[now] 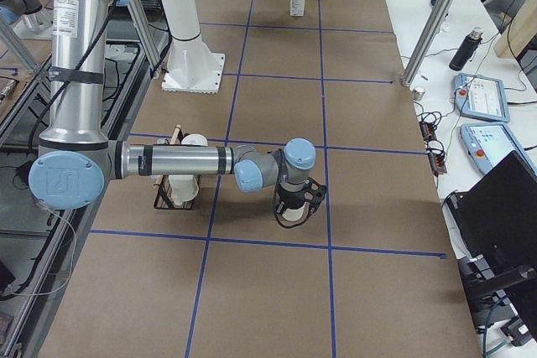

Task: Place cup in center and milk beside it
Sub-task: 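Grasp the white mug with the right gripper and carry it toward the table center, then lower the white mug onto the center grid crossing and open the right gripper, then raise the right gripper from the mug while the left gripper reaches the carton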

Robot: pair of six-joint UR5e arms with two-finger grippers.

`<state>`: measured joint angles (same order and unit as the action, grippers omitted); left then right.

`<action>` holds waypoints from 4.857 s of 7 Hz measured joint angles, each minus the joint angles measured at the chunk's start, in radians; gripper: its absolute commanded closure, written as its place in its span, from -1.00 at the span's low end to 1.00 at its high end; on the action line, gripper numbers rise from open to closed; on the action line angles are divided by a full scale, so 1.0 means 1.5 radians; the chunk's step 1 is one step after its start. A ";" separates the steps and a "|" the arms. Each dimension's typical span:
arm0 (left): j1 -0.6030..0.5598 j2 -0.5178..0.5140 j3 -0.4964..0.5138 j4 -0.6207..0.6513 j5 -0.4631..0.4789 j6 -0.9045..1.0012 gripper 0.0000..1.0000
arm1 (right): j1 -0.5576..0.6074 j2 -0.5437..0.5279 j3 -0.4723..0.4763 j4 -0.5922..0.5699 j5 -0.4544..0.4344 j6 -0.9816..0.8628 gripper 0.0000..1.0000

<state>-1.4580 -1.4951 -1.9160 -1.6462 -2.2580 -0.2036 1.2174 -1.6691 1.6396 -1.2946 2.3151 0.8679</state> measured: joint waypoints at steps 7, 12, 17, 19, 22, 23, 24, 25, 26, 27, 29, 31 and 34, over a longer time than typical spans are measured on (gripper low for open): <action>0.000 0.025 -0.001 -0.050 0.000 0.007 -0.95 | -0.165 0.232 0.072 -0.024 -0.034 -0.001 1.00; -0.001 0.045 -0.002 -0.050 0.001 0.019 -0.95 | -0.297 0.612 -0.149 -0.188 -0.122 0.002 1.00; -0.002 0.064 -0.003 -0.060 0.001 0.018 -0.95 | -0.327 0.690 -0.250 -0.186 -0.118 0.014 1.00; -0.003 0.064 -0.003 -0.060 0.001 0.018 -0.95 | -0.332 0.691 -0.258 -0.176 -0.117 0.045 1.00; -0.004 0.064 -0.005 -0.062 0.001 0.018 -0.95 | -0.334 0.690 -0.274 -0.134 -0.109 0.097 -1.00; -0.004 0.066 -0.005 -0.065 0.001 0.018 -0.96 | -0.334 0.690 -0.276 -0.130 -0.108 0.107 -1.00; -0.003 0.070 -0.006 -0.071 0.001 0.017 -0.96 | -0.334 0.691 -0.274 -0.127 -0.107 0.119 -1.00; -0.002 0.072 -0.007 -0.073 0.000 0.014 -0.96 | -0.326 0.692 -0.264 -0.124 -0.094 0.127 -1.00; -0.001 0.067 -0.007 -0.072 -0.010 0.010 -0.96 | -0.298 0.684 -0.235 -0.126 -0.061 0.132 -1.00; 0.000 0.046 -0.005 -0.065 -0.046 -0.017 -0.96 | -0.256 0.651 -0.177 -0.131 -0.021 0.132 -1.00; 0.057 -0.020 -0.023 -0.053 -0.091 -0.216 -0.96 | -0.193 0.518 -0.033 -0.137 -0.005 0.124 -1.00; 0.141 -0.052 -0.044 -0.051 -0.035 -0.364 -0.96 | -0.151 0.427 0.024 -0.136 -0.018 0.081 -1.00; 0.179 -0.073 -0.025 -0.050 -0.012 -0.393 -0.96 | -0.124 0.366 0.031 -0.131 -0.027 -0.004 -1.00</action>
<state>-1.1891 -1.6040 -1.9538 -1.7212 -2.2763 -0.7928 1.0313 -1.1199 1.6856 -1.4912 2.2741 0.8617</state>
